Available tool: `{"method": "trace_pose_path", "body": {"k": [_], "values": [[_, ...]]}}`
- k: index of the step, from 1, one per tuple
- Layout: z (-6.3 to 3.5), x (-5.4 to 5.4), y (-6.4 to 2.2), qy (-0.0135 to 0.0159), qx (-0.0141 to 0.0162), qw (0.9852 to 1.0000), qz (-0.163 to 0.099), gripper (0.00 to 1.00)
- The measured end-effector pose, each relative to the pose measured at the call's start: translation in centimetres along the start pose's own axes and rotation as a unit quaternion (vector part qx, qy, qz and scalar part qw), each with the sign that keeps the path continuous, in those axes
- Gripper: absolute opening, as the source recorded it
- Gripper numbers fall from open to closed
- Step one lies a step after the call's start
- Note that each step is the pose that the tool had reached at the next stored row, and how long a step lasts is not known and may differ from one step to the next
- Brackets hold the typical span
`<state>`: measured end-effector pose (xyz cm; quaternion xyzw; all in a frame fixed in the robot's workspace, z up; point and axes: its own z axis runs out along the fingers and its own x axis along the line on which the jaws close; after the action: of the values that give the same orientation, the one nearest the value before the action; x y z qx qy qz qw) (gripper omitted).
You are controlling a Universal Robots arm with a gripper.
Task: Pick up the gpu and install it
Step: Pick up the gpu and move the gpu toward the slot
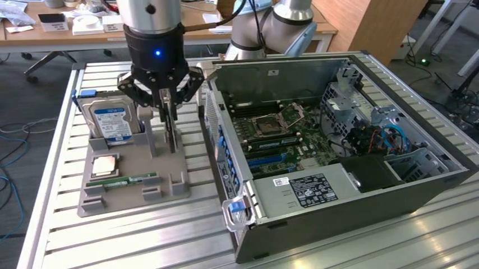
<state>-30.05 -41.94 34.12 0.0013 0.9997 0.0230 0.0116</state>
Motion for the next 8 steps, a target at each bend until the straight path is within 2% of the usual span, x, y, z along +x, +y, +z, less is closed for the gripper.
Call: {"method": "trace_pose_path", "body": {"k": [3,5,8], "values": [[-1.01,0.0,0.05,0.0000,0.0000,1.0000,0.000,0.26],[-2.65,-0.1,0.12,-0.0001,0.0000,1.0000,0.000,0.26],[-3.62,-0.1,0.17,0.0000,0.0000,1.0000,0.000,0.26]]}}
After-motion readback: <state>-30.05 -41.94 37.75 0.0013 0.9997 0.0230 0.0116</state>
